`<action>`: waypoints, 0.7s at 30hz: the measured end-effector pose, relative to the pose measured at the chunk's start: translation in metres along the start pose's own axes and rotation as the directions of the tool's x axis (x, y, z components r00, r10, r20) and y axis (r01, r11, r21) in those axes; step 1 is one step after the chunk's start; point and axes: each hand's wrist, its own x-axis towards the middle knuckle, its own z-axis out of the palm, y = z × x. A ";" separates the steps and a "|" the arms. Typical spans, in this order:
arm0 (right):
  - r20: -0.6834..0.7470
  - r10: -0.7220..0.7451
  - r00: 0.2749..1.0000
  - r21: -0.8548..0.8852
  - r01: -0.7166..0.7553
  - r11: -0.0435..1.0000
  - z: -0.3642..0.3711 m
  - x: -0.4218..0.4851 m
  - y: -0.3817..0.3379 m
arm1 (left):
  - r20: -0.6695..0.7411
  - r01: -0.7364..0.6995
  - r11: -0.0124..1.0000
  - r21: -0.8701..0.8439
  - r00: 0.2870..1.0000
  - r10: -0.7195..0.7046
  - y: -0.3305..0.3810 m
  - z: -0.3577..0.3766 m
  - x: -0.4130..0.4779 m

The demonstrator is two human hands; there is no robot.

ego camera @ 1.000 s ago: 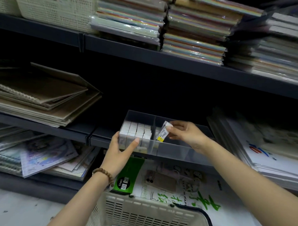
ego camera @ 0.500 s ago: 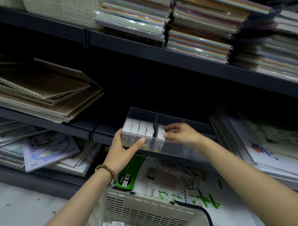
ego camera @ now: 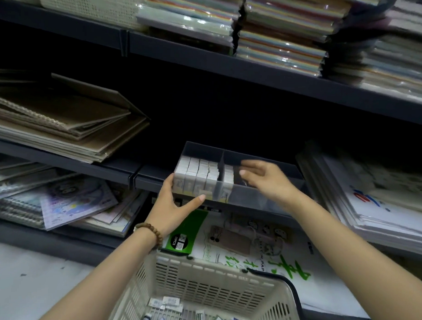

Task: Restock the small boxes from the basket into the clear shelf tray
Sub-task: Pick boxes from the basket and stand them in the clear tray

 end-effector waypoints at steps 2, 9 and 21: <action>-0.071 -0.079 0.994 0.038 0.081 0.996 -0.003 -0.025 0.008 | 0.009 -0.003 0.997 0.083 1.000 0.003 -0.012 0.000 -0.010; 0.177 0.348 0.921 0.130 -0.372 0.919 0.054 -0.098 0.129 | 0.319 0.048 0.870 0.490 0.919 -0.230 -0.098 0.024 -0.066; 0.383 0.743 0.548 -0.177 -0.746 0.642 0.168 -0.198 0.304 | 0.213 0.636 0.657 0.404 0.633 -0.744 -0.276 0.093 -0.137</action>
